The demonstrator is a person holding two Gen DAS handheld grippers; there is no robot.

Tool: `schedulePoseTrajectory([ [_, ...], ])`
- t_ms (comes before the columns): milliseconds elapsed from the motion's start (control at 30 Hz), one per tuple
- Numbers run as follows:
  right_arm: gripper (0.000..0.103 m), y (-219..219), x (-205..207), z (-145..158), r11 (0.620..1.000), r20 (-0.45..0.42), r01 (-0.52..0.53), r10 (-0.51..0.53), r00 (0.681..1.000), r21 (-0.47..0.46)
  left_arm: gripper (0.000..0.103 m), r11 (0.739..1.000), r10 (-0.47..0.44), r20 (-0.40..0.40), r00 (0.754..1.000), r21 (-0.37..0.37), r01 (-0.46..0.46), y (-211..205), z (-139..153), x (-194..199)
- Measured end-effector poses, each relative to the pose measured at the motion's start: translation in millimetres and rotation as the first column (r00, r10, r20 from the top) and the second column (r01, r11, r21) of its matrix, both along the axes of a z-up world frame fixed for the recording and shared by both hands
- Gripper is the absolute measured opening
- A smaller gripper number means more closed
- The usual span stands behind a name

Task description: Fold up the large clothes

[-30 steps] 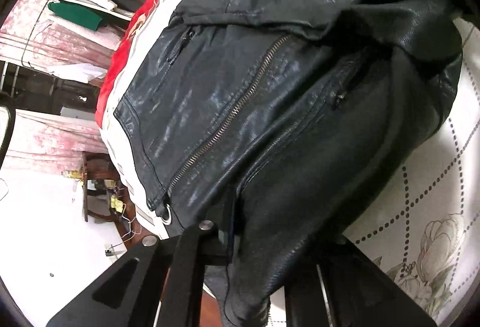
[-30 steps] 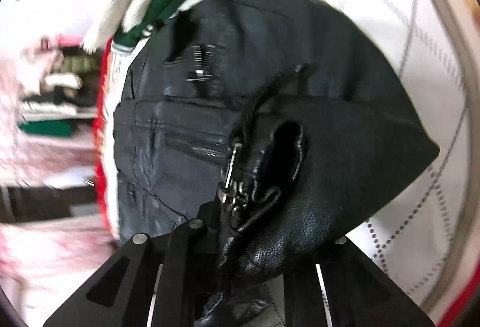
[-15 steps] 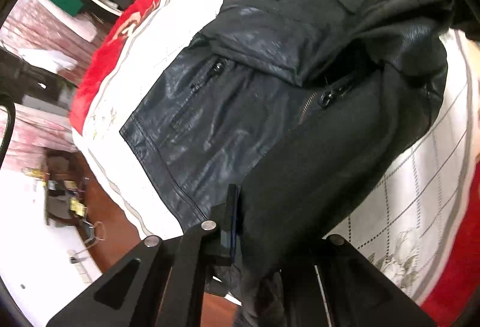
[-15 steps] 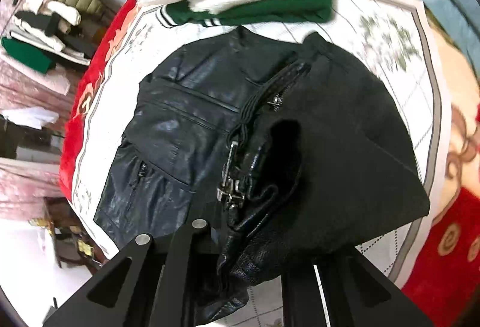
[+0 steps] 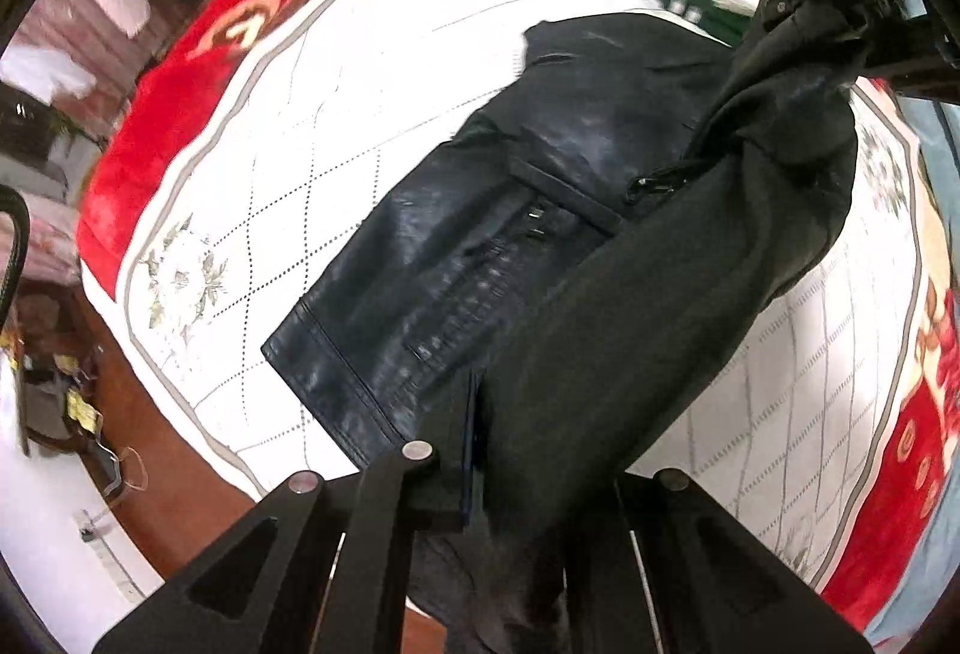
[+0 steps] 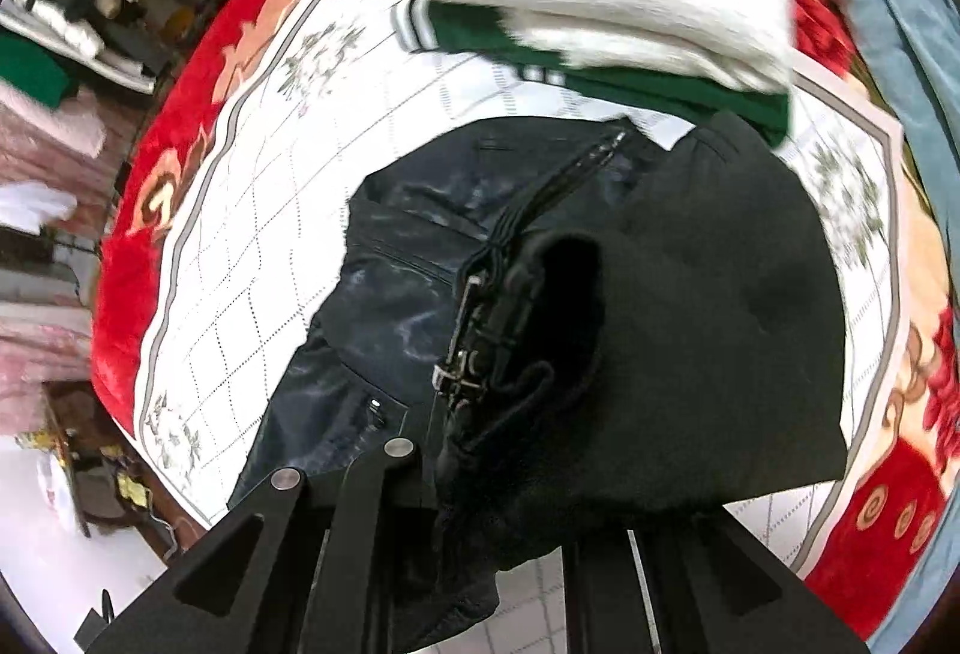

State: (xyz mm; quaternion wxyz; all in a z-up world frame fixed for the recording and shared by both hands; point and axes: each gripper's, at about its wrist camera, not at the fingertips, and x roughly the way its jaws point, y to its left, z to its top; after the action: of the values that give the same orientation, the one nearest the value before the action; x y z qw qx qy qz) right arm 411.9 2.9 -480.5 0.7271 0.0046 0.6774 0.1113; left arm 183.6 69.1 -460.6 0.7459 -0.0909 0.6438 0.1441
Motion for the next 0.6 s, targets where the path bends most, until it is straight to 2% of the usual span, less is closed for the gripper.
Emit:
schedulePoseTrajectory([
  [133, 0.012, 39, 18, -22, 0.999, -0.042, -0.022, 0.020, 0.999, -0.040, 0.006, 0.995, 0.046, -0.028, 0.999, -0.090, -0.049, 35, -24, 10],
  [233, 0.014, 63, 33, -48, 0.998, -0.102, -0.025, 0.020, 0.995, -0.053, 0.012, 0.980, 0.092, -0.050, 0.994, -0.173, -0.099, 60, -44, 12],
  [300, 0.022, 73, 42, -67, 0.999, -0.150, -0.025, 0.021, 0.988, -0.029, 0.013, 0.958, 0.133, -0.072, 0.989, -0.246, -0.146, 78, -58, 11],
  [367, 0.033, 77, 50, -83, 0.999, -0.191, -0.001, 0.009, 0.982, 0.044, 0.017, 0.942, 0.161, -0.084, 0.983, -0.284, -0.178, 90, -66, 10],
  [433, 0.040, 75, 56, -97, 0.992, -0.219, 0.021, 0.007, 0.976, 0.126, 0.022, 0.934, 0.195, -0.082, 0.977, -0.289, -0.210, 102, -66, 8],
  [467, 0.047, 73, 57, -99, 0.987, -0.225, 0.026, 0.011, 0.974, 0.160, 0.025, 0.929, 0.207, -0.069, 0.976, -0.299, -0.218, 107, -65, 7],
  [500, 0.054, 70, 58, -103, 0.977, -0.236, 0.033, 0.018, 0.972, 0.209, 0.032, 0.927, 0.217, -0.057, 0.974, -0.300, -0.224, 112, -62, 6],
  [533, 0.056, 63, 59, -102, 0.960, -0.236, 0.044, 0.023, 0.972, 0.277, 0.035, 0.927, 0.222, -0.047, 0.974, -0.300, -0.226, 114, -60, 6],
  [567, 0.062, 57, 59, -100, 0.940, -0.235, 0.063, 0.019, 0.972, 0.336, 0.046, 0.925, 0.231, -0.034, 0.972, -0.301, -0.230, 118, -57, 6],
  [600, 0.064, 50, 58, -98, 0.907, -0.248, 0.096, 0.010, 0.969, 0.411, 0.063, 0.925, 0.242, -0.028, 0.970, -0.296, -0.239, 121, -54, 6],
])
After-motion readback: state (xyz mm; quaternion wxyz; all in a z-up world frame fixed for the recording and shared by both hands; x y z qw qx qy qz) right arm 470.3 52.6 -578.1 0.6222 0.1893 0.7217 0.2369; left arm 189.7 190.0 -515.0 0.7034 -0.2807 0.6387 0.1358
